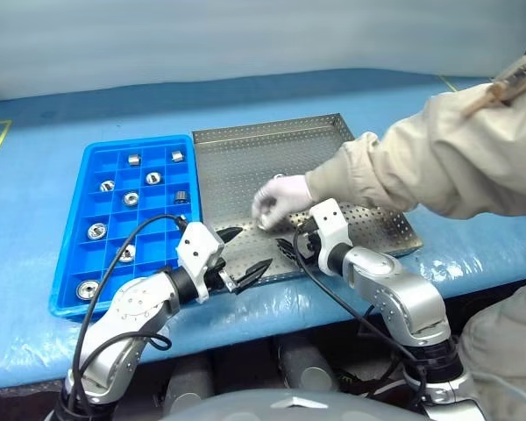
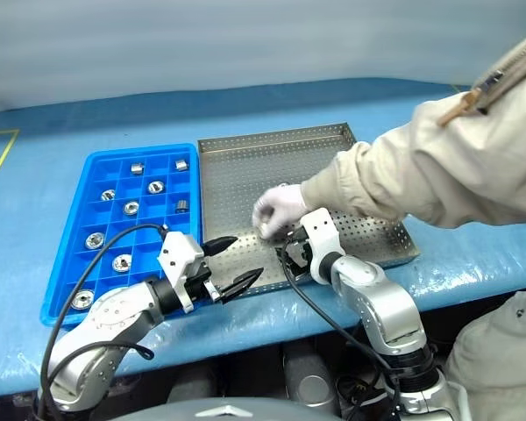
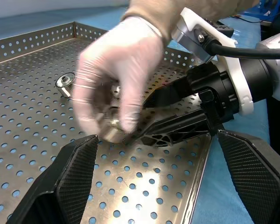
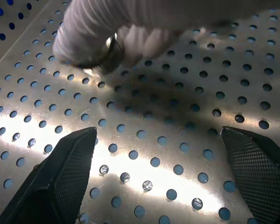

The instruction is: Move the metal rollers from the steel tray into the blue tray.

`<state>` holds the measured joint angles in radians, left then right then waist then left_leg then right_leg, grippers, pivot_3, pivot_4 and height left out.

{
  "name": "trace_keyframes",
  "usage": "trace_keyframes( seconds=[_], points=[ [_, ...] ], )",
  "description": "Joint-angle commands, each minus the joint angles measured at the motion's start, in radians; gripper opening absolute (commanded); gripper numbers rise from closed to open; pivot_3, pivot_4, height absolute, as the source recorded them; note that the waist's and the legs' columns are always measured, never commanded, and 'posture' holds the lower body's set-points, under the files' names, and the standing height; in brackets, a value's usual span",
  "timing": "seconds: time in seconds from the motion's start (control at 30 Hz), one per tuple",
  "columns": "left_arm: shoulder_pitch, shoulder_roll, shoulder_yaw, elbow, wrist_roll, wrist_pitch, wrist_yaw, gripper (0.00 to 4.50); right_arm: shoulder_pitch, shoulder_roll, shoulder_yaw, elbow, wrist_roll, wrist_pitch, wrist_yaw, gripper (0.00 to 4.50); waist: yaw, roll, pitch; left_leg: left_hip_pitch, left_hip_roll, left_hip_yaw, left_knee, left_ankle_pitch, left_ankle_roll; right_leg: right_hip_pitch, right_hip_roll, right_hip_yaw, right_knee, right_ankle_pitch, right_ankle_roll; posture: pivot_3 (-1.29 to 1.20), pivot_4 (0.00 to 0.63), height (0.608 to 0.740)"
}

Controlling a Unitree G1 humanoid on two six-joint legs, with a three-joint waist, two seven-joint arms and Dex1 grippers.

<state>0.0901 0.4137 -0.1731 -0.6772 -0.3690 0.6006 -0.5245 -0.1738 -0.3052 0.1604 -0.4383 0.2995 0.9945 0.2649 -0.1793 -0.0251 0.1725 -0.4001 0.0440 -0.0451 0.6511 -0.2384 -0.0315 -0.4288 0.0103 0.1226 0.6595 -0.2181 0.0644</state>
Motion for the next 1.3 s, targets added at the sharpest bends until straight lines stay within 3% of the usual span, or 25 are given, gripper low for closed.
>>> trace_keyframes(
  seconds=[0.03,0.4,0.67,0.97,1.3],
  points=[
    [-0.005,-0.002,-0.005,-0.027,-0.007,-0.031,-0.005,4.45,-0.008,0.003,-0.004,-0.024,0.005,-0.005,0.009,4.50,0.000,0.000,0.000,0.000,0.000,0.000,0.000,0.000,0.000,0.000,0.000,0.000,0.000,0.000,0.000,-0.12,0.150,0.740],
    [0.004,-0.011,-0.001,-0.017,-0.013,-0.045,0.002,4.45,-0.009,0.001,0.001,-0.036,0.004,-0.027,0.027,4.50,0.000,0.000,0.000,0.000,0.000,0.000,0.000,0.000,0.000,0.000,0.000,0.000,0.000,0.000,0.000,-0.12,0.150,0.740],
    [0.010,-0.017,0.017,-0.025,-0.013,-0.040,0.021,4.45,-0.079,0.047,0.016,0.003,-0.022,-0.149,0.028,4.50,0.000,0.000,0.000,0.000,0.000,0.000,0.000,0.000,0.000,0.000,0.000,0.000,0.000,0.000,0.000,-0.10,0.150,0.740],
    [0.026,-0.024,0.033,-0.044,-0.022,-0.027,0.062,4.45,-0.222,0.164,0.065,0.224,-0.078,-0.301,0.026,4.50,0.014,0.000,0.000,0.000,0.000,0.000,-0.001,0.000,0.000,0.000,0.000,0.000,0.000,0.000,0.000,-0.04,0.150,0.740],
    [0.054,-0.025,0.034,-0.081,-0.028,-0.017,0.096,4.45,-0.250,0.229,0.036,0.458,-0.144,-0.455,-0.005,4.50,0.057,0.001,0.000,0.000,0.000,0.000,-0.002,0.000,0.000,0.000,0.000,0.000,0.000,0.000,0.000,-0.02,0.150,0.740]
  ],
)
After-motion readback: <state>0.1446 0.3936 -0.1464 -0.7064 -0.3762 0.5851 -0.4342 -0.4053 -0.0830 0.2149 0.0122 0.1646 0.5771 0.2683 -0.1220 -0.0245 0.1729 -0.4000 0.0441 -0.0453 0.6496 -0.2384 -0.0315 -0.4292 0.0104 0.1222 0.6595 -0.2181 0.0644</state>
